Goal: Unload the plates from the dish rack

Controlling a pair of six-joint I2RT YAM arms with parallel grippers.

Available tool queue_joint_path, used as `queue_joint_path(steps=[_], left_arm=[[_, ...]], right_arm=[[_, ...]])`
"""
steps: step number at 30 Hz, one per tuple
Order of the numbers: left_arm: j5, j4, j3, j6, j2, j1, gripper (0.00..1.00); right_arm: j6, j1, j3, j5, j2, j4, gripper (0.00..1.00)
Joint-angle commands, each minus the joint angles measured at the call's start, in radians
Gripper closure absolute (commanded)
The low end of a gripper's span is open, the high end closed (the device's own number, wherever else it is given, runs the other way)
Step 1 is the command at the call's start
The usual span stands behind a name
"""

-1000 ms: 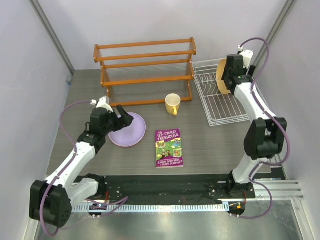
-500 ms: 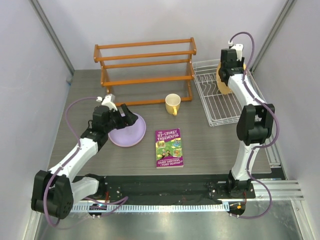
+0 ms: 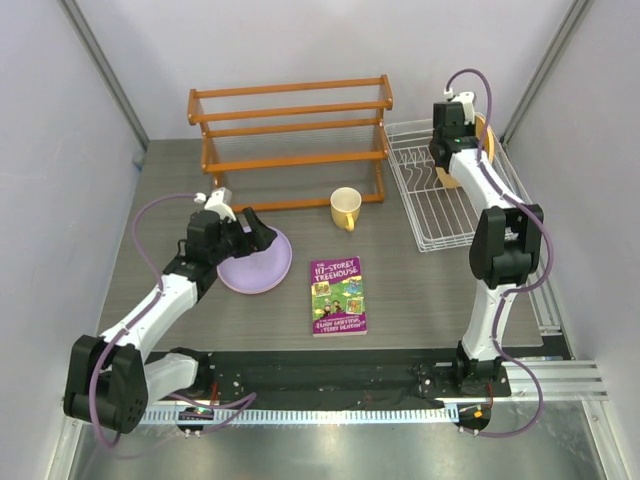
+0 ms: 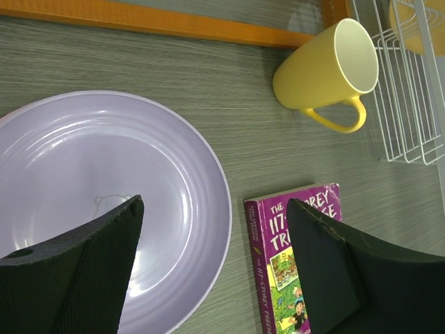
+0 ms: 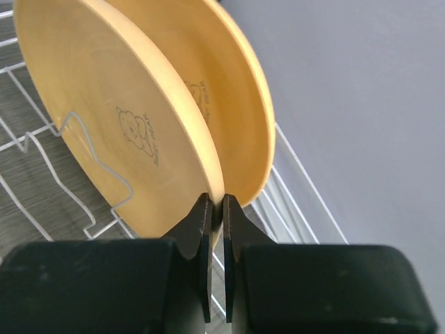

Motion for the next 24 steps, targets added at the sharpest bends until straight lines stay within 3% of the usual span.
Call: queue_joint_path(steps=[1,8,12,19,24], left_arm=[[0.011,0.039,0.008,0.012,0.01,0.003,0.16],[-0.012,0.004,0.02,0.023,-0.005,0.003,0.13],[-0.045,-0.018,0.018,0.029,-0.033,0.003,0.11],[-0.055,-0.024,0.017,0.019,-0.061,0.002,0.09],[-0.035,-0.019,0.023,0.0,-0.068,0.003,0.09]], right_arm=[[-0.068,0.074,-0.005,0.196,-0.061,0.173,0.97],[-0.368,0.167,-0.15,0.509,-0.091,0.657,0.96],[-0.459,0.189,-0.25,0.563,-0.181,0.819,0.96],[-0.263,0.216,-0.295,0.527,-0.374,0.597,0.96],[-0.007,0.276,-0.267,0.418,-0.477,0.193,0.96]])
